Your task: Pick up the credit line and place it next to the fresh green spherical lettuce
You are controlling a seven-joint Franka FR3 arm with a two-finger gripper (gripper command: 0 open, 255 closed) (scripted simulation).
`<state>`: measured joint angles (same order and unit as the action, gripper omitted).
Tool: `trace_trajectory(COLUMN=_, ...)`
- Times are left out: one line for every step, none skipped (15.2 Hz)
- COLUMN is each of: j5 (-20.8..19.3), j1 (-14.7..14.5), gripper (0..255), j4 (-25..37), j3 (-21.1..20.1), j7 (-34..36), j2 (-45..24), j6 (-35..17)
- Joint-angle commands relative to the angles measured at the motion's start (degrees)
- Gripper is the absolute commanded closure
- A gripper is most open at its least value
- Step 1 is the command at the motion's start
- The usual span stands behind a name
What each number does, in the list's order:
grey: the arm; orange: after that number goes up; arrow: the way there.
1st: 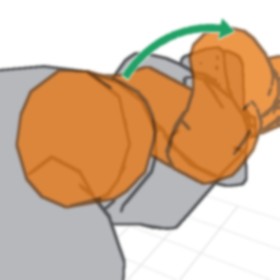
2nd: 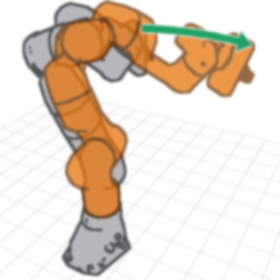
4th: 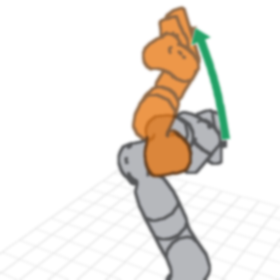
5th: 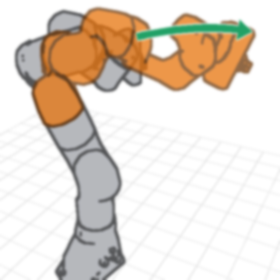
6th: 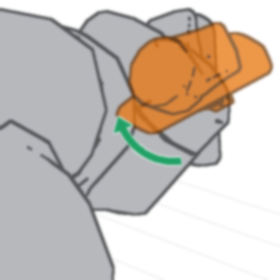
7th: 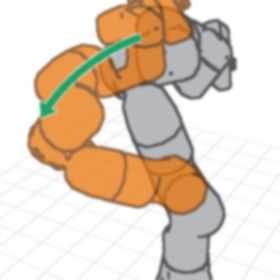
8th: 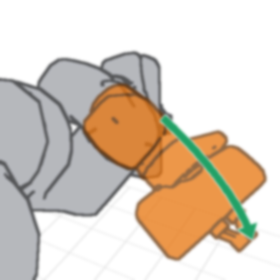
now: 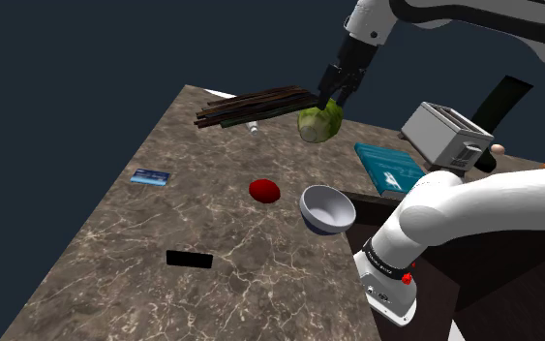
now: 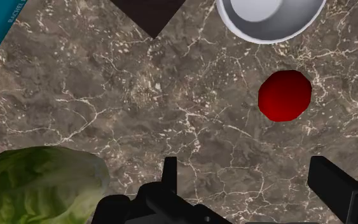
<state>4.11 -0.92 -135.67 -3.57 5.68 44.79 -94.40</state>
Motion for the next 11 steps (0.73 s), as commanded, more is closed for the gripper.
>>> trace_trajectory(j5=0.0, j1=0.0, gripper=0, j4=0.0, j3=0.0, j7=0.0, j2=0.0, j6=0.0)
trace_trajectory(j5=0.4, j1=-0.6, gripper=0, j4=-1.0, j3=-0.3, j7=-0.6, j2=-0.7, j6=-2.5)
trace_trajectory(j5=0.8, j1=-1.1, gripper=0, j4=-2.0, j3=-0.5, j7=-1.3, j2=-1.4, j6=-5.0)
trace_trajectory(j5=1.2, j1=-1.7, gripper=0, j4=-2.9, j3=-0.8, j7=-2.0, j2=-2.3, j6=-7.5)
trace_trajectory(j5=1.6, j1=-2.3, gripper=0, j4=-3.7, j3=-1.1, j7=-2.6, j2=-3.2, j6=-10.0)
trace_trajectory(j5=2.0, j1=-2.8, gripper=0, j4=-4.4, j3=-1.4, j7=-3.3, j2=-4.2, j6=-12.5)
trace_trajectory(j5=2.4, j1=-3.4, gripper=0, j4=-5.0, j3=-1.7, j7=-4.0, j2=-5.3, j6=-15.0)
trace_trajectory(j5=2.9, j1=-4.0, gripper=0, j4=-5.6, j3=-2.0, j7=-4.7, j2=-6.4, j6=-17.5)
trace_trajectory(j5=3.3, j1=-4.6, gripper=0, j4=-6.0, j3=-2.3, j7=-5.4, j2=-7.6, j6=-19.9)
trace_trajectory(j5=3.7, j1=-5.2, gripper=0, j4=-6.4, j3=-2.6, j7=-6.1, j2=-8.9, j6=-22.4)
trace_trajectory(j5=4.1, j1=-5.8, gripper=0, j4=-6.7, j3=-2.9, j7=-6.9, j2=-10.3, j6=-24.9)
